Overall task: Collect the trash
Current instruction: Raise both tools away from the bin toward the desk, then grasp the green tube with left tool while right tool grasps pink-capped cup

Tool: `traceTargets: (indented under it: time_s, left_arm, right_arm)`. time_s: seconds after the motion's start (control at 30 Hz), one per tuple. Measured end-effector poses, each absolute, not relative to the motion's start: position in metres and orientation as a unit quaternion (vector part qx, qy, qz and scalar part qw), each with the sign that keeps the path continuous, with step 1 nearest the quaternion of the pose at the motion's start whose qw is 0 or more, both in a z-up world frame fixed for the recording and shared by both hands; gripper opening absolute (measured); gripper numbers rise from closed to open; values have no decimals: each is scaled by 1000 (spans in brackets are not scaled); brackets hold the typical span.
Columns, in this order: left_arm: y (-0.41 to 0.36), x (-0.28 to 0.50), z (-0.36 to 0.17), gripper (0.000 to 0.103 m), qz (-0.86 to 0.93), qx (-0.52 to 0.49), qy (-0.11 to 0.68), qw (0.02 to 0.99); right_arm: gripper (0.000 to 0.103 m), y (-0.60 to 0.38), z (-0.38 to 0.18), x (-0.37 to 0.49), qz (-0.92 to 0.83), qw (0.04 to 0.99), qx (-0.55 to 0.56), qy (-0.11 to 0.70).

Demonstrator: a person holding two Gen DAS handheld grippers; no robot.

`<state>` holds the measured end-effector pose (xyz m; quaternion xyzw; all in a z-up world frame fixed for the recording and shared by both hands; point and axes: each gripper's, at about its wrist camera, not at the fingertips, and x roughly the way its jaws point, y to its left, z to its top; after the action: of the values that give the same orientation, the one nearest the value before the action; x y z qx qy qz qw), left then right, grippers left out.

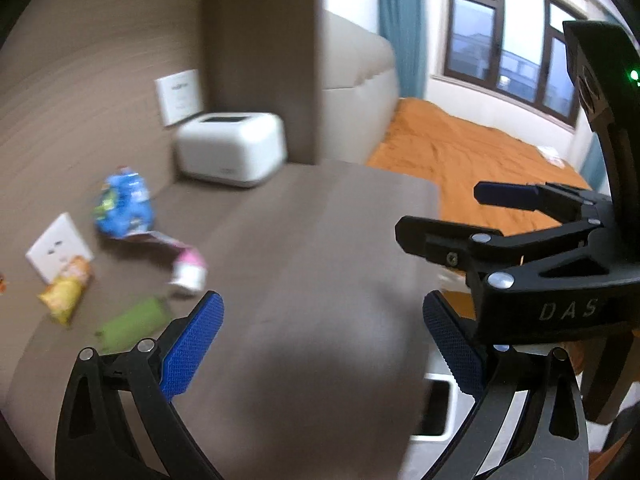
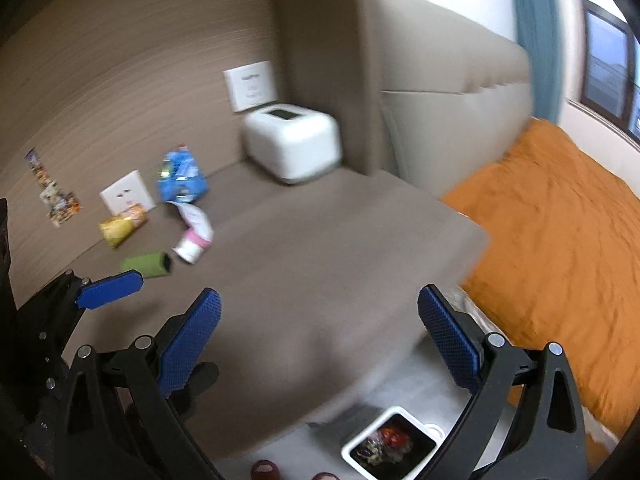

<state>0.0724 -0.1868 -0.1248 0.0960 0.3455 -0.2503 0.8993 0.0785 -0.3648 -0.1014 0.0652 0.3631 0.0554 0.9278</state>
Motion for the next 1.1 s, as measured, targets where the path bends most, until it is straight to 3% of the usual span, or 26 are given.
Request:
traceTargets:
  time_s: [0.4, 0.67, 0.73, 0.93, 0.97, 1.0, 1.07, 1.1]
  left_arm:
    - [-80, 116, -141, 98, -164, 83, 365, 913]
    - [-45, 156, -169, 98, -212, 93, 393, 890]
    - [-46, 165, -175, 97, -235, 112, 395, 881]
    - [-45, 183, -193, 69, -272, 132, 416, 858]
    - [-45, 184, -195, 63, -276, 129, 420, 855]
    - [-45, 185, -197, 60, -277, 129, 422, 853]
    - [-45, 184, -197, 53, -280, 130, 422, 852]
    - [-47, 183, -197, 48, -278, 134, 421, 853]
  right_arm:
    - [98, -257, -108, 143, 129, 916, 25, 379]
    - [97, -226, -139, 193, 108, 897, 47, 425]
    - [90, -221, -148, 203, 99, 894, 48, 434]
    - [77, -208, -168, 223, 91, 880, 72, 461]
    - [70, -207, -170, 225, 90, 879, 73, 463]
    - [56, -206, -173, 227, 87, 878, 73, 465]
    - [43, -204, -175, 229, 84, 879, 72, 463]
    - [42, -204, -175, 229, 84, 879, 74, 464]
